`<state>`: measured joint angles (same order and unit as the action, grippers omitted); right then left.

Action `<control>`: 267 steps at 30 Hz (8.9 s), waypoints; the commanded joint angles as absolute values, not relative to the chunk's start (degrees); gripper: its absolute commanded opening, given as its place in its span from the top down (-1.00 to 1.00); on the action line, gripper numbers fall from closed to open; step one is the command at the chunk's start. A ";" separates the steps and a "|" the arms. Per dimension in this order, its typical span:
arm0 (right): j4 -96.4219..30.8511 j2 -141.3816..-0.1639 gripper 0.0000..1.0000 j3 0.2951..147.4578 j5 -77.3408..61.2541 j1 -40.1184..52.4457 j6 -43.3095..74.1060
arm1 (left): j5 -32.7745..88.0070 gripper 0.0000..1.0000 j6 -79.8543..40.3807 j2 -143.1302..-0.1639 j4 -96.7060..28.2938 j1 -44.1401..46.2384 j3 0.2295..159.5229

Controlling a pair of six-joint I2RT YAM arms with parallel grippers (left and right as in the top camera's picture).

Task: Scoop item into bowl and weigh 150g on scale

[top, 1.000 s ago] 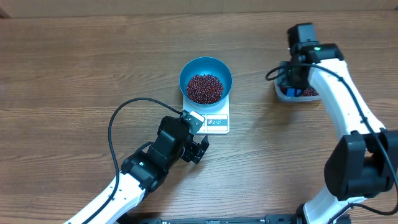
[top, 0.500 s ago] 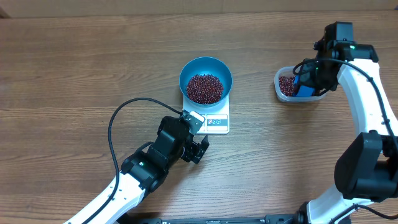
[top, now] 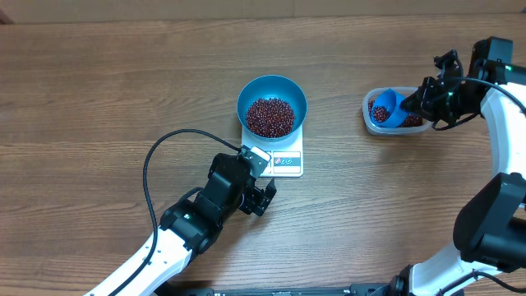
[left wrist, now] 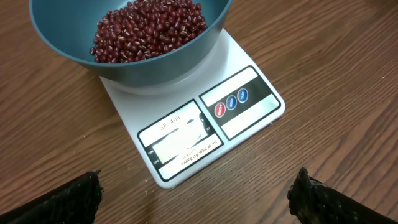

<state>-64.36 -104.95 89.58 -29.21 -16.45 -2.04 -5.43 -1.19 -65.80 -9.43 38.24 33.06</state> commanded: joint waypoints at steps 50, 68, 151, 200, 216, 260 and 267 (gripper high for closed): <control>-54.43 -96.01 0.93 97.67 -27.35 10.66 0.25 | -6.17 -0.99 -1.72 -65.91 -9.41 38.26 32.71; -55.35 -96.01 0.93 97.62 -1.67 24.93 3.51 | -6.17 -0.99 -1.72 -65.91 -9.43 38.26 32.71; -55.96 -96.12 0.93 97.62 9.17 32.40 7.25 | -6.17 -0.99 -1.72 -65.91 -9.43 38.26 32.71; -56.84 -96.14 0.93 97.58 -1.58 30.70 13.69 | -6.17 -0.99 -1.72 -65.91 -9.43 38.26 32.71; -56.71 -96.14 0.93 97.58 1.39 30.70 13.50 | -6.17 -0.99 -1.72 -65.91 -9.41 38.26 32.71; -57.10 -96.23 0.93 97.58 2.28 30.61 13.13 | -6.17 -0.99 -1.72 -65.91 -9.43 38.26 32.71; -57.10 -96.23 0.93 97.58 2.28 30.61 13.13 | -6.17 -0.99 -1.72 -65.91 -9.43 38.26 32.71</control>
<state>-57.32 -97.65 95.70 1.76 31.00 13.43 -5.43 -1.19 -65.80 -9.43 38.24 33.06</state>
